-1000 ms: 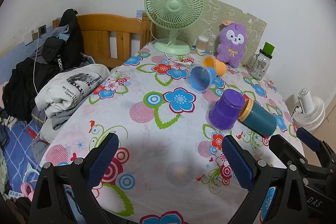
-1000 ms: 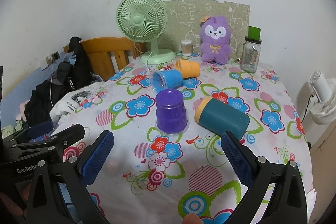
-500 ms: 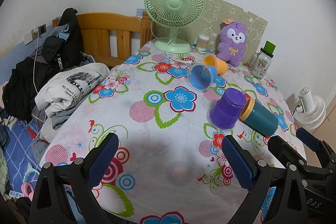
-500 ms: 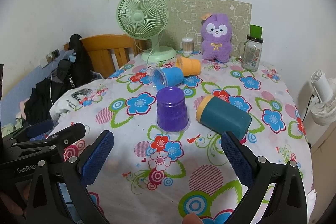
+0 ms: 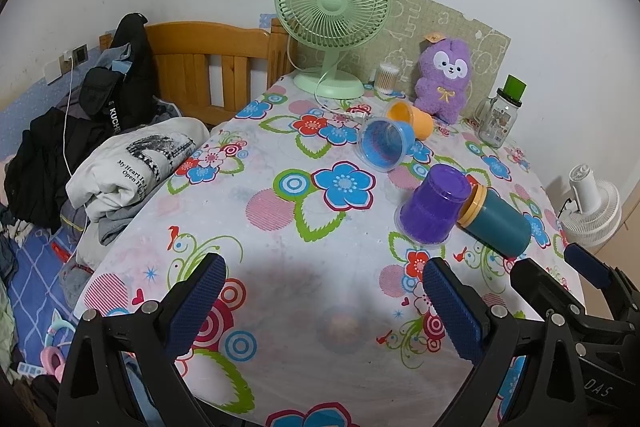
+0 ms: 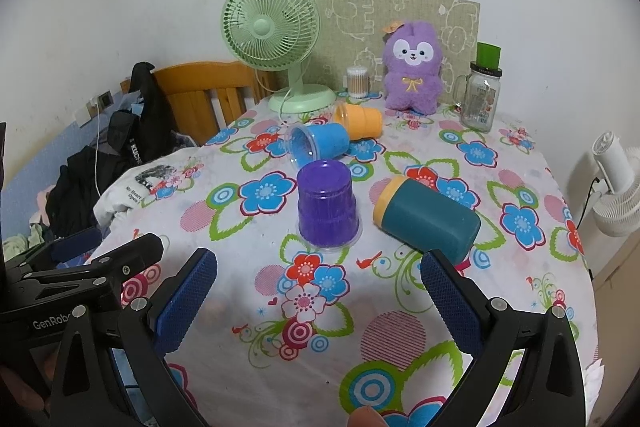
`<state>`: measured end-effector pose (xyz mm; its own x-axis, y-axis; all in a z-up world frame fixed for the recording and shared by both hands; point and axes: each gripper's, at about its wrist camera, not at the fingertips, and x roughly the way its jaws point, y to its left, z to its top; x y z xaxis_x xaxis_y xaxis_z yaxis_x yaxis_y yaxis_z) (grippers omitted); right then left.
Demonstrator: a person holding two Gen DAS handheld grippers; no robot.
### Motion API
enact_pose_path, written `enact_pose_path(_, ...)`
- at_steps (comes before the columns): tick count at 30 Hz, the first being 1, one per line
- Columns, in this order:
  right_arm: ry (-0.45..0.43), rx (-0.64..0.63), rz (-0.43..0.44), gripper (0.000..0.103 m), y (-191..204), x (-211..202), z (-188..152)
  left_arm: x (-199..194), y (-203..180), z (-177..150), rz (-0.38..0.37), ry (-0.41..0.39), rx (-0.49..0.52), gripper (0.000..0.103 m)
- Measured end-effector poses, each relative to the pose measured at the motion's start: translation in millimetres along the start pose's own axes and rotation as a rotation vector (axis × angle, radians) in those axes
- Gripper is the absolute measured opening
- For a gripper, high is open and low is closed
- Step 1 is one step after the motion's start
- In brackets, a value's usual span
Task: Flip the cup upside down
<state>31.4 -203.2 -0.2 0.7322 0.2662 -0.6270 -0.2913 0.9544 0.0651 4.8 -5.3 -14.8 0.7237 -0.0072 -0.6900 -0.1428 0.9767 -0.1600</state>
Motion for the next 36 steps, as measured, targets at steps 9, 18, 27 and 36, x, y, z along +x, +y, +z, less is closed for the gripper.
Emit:
enact_pose_path(9, 0.050, 0.003, 0.004, 0.103, 0.1, 18.8, -4.8, 14.9, 7.1, -5.5, 0.006, 0.040, -0.009, 0.100)
enact_pose_path(18, 0.137, 0.009, -0.062, 0.103, -5.4, 61.3, 14.7, 48.4, 13.2, -4.4, 0.031, 0.105, 0.003, 0.100)
enact_pose_path(27, 0.206, -0.115, -0.058, 0.103, -2.7, 115.9, 57.1, 84.9, 15.0, 2.2, 0.049, 0.182, 0.043, 0.100)
enact_pose_path(36, 0.265, -0.166, -0.030, 0.102, 6.5, 148.2, 67.2, 106.5, -3.7, 21.6, 0.037, 0.180, 0.115, 0.100)
